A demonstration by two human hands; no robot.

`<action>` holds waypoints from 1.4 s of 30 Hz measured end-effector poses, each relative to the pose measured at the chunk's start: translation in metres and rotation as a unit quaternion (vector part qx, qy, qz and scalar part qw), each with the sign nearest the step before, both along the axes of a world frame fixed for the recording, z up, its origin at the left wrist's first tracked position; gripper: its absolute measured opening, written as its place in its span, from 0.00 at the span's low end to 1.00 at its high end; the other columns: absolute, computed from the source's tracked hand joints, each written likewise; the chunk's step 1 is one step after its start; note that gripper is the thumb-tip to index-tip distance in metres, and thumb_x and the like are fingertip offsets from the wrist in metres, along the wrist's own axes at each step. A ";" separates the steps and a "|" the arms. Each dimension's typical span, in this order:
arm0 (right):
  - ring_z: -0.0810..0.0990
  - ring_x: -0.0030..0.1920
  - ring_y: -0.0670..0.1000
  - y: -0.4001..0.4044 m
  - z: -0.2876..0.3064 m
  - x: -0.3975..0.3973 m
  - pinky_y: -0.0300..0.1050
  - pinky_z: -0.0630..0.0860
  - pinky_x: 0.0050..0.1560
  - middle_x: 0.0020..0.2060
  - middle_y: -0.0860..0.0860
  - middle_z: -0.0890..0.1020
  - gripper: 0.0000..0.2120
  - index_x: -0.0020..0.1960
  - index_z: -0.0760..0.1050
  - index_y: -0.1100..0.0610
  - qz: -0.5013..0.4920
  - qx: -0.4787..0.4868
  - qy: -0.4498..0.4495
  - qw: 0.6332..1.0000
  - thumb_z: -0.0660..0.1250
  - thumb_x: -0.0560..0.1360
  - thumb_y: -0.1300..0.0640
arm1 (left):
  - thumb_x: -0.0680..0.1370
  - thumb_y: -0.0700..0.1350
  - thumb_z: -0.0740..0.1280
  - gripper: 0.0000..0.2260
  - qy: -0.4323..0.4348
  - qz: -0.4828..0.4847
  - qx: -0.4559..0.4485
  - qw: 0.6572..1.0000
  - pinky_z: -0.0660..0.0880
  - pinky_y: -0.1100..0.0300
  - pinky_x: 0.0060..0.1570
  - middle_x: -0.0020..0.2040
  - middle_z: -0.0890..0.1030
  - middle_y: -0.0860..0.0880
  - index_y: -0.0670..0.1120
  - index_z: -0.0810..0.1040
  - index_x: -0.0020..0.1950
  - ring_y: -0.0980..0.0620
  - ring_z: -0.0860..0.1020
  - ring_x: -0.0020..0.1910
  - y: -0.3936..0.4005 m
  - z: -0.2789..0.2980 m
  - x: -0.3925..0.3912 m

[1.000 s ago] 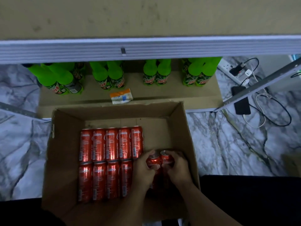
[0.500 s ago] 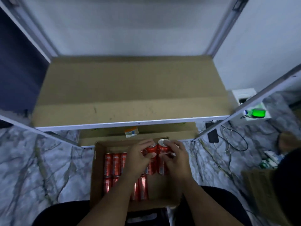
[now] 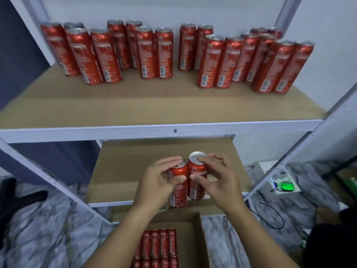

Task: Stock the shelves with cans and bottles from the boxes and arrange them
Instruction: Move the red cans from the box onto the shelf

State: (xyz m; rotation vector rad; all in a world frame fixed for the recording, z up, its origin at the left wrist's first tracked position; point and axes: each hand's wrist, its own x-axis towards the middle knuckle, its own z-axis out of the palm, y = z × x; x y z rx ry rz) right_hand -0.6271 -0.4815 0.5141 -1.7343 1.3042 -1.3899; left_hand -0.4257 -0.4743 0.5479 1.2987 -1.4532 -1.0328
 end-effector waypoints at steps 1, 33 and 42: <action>0.79 0.60 0.50 -0.002 0.019 0.000 0.47 0.82 0.56 0.59 0.50 0.74 0.24 0.61 0.81 0.44 0.004 -0.019 -0.001 1.000 0.81 0.67 0.56 | 0.69 0.36 0.80 0.20 0.001 0.007 -0.009 1.000 0.75 0.64 0.66 0.59 0.84 0.59 0.51 0.87 0.58 0.65 0.79 0.61 -0.001 0.018 0.001; 0.80 0.55 0.42 -0.144 0.192 -0.042 0.42 0.80 0.56 0.57 0.45 0.78 0.26 0.62 0.81 0.47 -0.076 -0.142 0.057 0.985 0.82 0.65 0.53 | 0.69 0.46 0.82 0.20 -0.131 0.087 -0.292 0.944 0.73 0.56 0.65 0.63 0.83 0.55 0.50 0.86 0.60 0.57 0.77 0.60 -0.149 0.172 -0.059; 0.82 0.54 0.43 -0.139 0.163 -0.049 0.41 0.83 0.50 0.58 0.48 0.79 0.53 0.78 0.61 0.43 -0.010 -0.006 -0.011 1.000 0.85 0.62 0.61 | 0.72 0.43 0.80 0.40 -0.069 0.033 -0.232 0.970 0.75 0.50 0.69 0.75 0.68 0.60 0.61 0.65 0.78 0.58 0.69 0.74 -0.138 0.134 -0.049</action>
